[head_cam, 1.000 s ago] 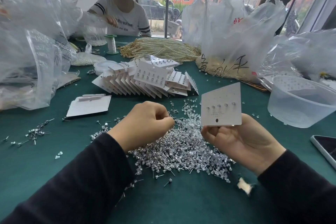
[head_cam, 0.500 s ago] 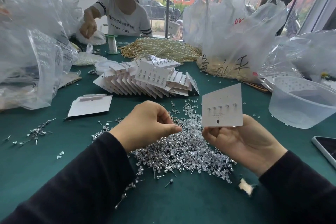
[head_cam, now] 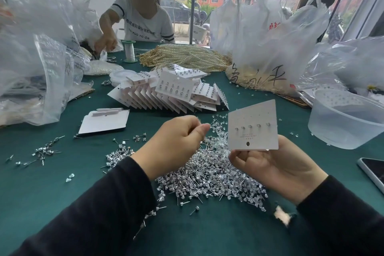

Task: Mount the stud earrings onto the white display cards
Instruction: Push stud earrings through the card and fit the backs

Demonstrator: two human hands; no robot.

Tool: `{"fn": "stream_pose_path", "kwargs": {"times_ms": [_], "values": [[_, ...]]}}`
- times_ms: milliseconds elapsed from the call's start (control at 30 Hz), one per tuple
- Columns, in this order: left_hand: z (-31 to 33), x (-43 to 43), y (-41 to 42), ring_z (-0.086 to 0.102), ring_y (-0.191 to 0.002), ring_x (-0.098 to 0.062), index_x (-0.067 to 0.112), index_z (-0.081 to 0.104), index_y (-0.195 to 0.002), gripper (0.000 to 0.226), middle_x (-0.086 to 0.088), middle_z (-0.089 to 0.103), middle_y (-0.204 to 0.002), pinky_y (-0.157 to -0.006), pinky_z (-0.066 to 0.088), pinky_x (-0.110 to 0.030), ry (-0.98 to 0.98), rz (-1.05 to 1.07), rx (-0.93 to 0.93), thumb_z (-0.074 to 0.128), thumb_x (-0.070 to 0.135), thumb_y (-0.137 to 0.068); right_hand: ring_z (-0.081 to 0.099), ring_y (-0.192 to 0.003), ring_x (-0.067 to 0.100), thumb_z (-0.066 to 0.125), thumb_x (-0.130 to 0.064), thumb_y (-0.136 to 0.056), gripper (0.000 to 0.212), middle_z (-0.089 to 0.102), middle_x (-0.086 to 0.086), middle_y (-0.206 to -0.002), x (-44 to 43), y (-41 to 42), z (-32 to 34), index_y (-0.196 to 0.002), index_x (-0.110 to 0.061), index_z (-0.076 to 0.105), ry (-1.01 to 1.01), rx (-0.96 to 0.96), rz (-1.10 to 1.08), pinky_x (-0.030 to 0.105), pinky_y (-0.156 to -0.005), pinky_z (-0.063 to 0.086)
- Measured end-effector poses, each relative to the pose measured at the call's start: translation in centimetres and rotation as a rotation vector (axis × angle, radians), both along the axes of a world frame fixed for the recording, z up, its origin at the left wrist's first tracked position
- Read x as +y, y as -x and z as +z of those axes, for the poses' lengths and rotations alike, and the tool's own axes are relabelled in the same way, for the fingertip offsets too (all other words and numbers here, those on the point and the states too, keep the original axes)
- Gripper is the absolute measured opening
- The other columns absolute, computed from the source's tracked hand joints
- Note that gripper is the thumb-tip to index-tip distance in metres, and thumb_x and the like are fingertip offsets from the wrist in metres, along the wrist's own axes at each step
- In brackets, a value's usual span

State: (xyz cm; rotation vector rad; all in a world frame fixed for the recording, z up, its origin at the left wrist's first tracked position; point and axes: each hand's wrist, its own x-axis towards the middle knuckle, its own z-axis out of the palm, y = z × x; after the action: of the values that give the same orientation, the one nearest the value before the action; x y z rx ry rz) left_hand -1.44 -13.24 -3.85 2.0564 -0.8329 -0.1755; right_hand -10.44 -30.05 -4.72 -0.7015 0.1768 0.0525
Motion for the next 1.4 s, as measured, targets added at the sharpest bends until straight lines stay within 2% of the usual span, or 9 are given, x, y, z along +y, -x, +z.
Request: {"fn": "stream_pose_path", "kwargs": {"times_ms": [100,267,400,833,933,1000,1067,1233,1400], "values": [[0.1,0.0,0.2,0.047,-0.052,-0.003,0.016,0.061,-0.077,0.014,0.004,0.059,-0.065,-0.050,0.040,-0.013,0.002,-0.023,0.010,0.059,0.028,-0.086,0.063,-0.066,0.018,0.091,-0.002,-0.019,0.060,0.068,0.012,-0.080,0.2,0.0,0.0,-0.077,-0.005,0.076,0.005,0.002,0.023,0.032,-0.061,0.055],[1.0,0.2,0.7,0.060,-0.057,-0.005,0.014,0.069,-0.076,0.003,0.001,0.070,-0.065,-0.055,0.050,-0.014,0.272,-0.055,0.132,0.072,0.012,-0.074,0.063,-0.068,0.020,0.091,-0.004,-0.023,0.059,0.068,0.013,-0.084,0.4,0.1,0.0,-0.081,-0.006,0.076,-0.013,-0.026,0.053,0.033,-0.063,0.054],[1.1,-0.2,1.4,0.062,-0.055,-0.007,0.016,0.069,-0.072,0.010,-0.004,0.071,-0.066,-0.055,0.051,-0.016,0.374,-0.025,0.118,0.071,0.006,-0.074,0.065,-0.073,0.021,0.087,-0.010,-0.048,0.040,0.068,0.013,-0.094,0.8,0.2,-0.2,-0.086,-0.010,0.075,-0.040,-0.062,0.064,0.034,-0.064,0.054],[1.3,-0.4,2.2,0.059,-0.054,-0.002,0.018,0.068,-0.071,0.006,0.005,0.068,-0.065,-0.052,0.046,-0.011,0.170,0.015,-0.056,0.071,0.016,-0.077,0.067,-0.075,0.018,0.092,-0.021,-0.032,0.054,0.071,0.010,-0.089,1.5,0.4,-0.2,-0.083,-0.013,0.076,0.139,-0.076,0.005,0.031,-0.064,0.054],[1.3,-0.4,2.2,0.055,-0.048,0.003,0.021,0.067,-0.067,0.013,0.008,0.065,-0.060,-0.048,0.040,-0.007,0.172,0.020,-0.056,0.071,0.015,-0.077,0.066,-0.071,0.017,0.071,-0.019,-0.059,0.019,0.071,0.009,-0.086,1.8,0.4,0.0,-0.076,-0.016,0.076,0.197,-0.061,-0.026,0.030,-0.061,0.053],[1.3,-0.3,2.3,0.051,-0.044,0.005,0.023,0.066,-0.065,0.016,0.011,0.062,-0.056,-0.046,0.037,-0.005,0.164,0.025,-0.061,0.071,0.014,-0.076,0.065,-0.071,0.016,0.053,-0.017,-0.066,0.025,0.071,0.008,-0.085,1.9,0.5,0.0,-0.075,-0.017,0.076,0.253,-0.062,-0.032,0.030,-0.061,0.053],[1.2,-0.3,2.2,0.051,-0.043,0.005,0.023,0.066,-0.064,0.016,0.011,0.063,-0.055,-0.045,0.037,-0.006,0.158,0.035,-0.048,0.071,0.014,-0.076,0.064,-0.071,0.017,0.054,-0.015,-0.063,0.026,0.070,0.009,-0.084,2.1,0.5,0.1,-0.076,-0.016,0.076,0.326,-0.078,-0.033,0.030,-0.063,0.054],[0.8,-0.5,2.0,0.060,-0.049,-0.009,0.007,0.070,-0.070,0.007,-0.003,0.069,-0.058,-0.048,0.049,-0.017,0.314,0.051,0.355,0.069,0.009,-0.077,0.064,-0.067,0.013,0.071,-0.011,-0.069,0.014,0.072,0.003,-0.075,2.3,0.6,0.0,-0.077,-0.020,0.077,0.769,-0.182,-0.163,0.022,-0.060,0.054],[1.1,-0.7,2.0,0.067,-0.062,-0.017,-0.003,0.068,-0.083,0.044,-0.011,0.071,-0.074,-0.057,0.055,-0.024,0.418,0.011,0.851,0.061,0.040,-0.074,0.062,-0.072,0.019,0.067,0.000,-0.079,0.021,0.069,-0.005,-0.086,2.3,0.3,-0.8,-0.078,-0.021,0.073,1.348,-0.370,-0.446,0.032,-0.066,0.053]]}}
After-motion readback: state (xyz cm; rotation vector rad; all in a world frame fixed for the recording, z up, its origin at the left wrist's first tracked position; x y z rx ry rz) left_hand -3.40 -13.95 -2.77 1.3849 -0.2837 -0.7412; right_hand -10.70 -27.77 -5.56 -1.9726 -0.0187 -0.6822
